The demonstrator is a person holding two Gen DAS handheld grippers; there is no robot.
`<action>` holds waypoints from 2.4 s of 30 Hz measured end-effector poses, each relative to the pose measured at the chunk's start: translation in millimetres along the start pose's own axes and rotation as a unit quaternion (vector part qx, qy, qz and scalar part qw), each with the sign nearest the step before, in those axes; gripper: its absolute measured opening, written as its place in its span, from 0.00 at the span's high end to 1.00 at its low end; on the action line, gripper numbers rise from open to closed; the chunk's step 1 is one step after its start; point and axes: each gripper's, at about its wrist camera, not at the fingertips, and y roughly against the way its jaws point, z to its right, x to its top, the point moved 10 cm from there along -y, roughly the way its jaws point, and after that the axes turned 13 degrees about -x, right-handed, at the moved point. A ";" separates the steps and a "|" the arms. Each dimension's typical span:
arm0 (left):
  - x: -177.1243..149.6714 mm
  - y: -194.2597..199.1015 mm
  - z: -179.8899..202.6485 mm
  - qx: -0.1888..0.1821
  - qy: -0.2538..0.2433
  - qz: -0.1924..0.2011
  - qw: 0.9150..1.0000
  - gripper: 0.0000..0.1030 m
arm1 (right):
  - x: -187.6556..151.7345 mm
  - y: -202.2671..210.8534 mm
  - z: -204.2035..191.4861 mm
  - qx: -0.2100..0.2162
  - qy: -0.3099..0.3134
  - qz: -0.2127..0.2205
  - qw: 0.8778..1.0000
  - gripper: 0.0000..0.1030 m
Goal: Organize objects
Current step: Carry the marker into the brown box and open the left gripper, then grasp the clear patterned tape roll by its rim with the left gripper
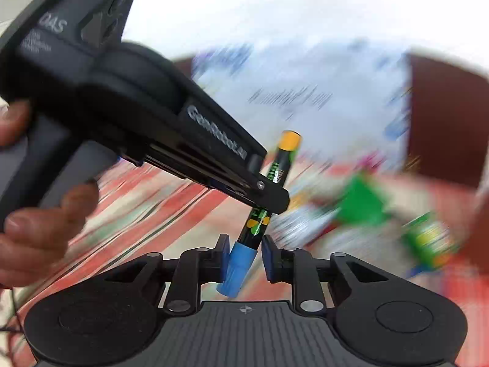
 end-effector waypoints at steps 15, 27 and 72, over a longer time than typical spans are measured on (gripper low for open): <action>72.6 -186.3 205.8 -0.110 -0.118 -0.027 0.987 0.82 | 19.9 57.1 285.7 -0.231 -0.117 0.095 0.961 0.83; 67.4 -164.6 150.1 -0.045 -0.087 -0.007 0.995 0.70 | -5.1 70.0 322.4 -0.270 -0.197 0.096 0.938 0.77; -57.4 -60.1 -28.0 0.107 0.034 -0.058 0.992 0.60 | -35.2 -24.1 82.0 -0.025 0.133 0.003 0.991 0.37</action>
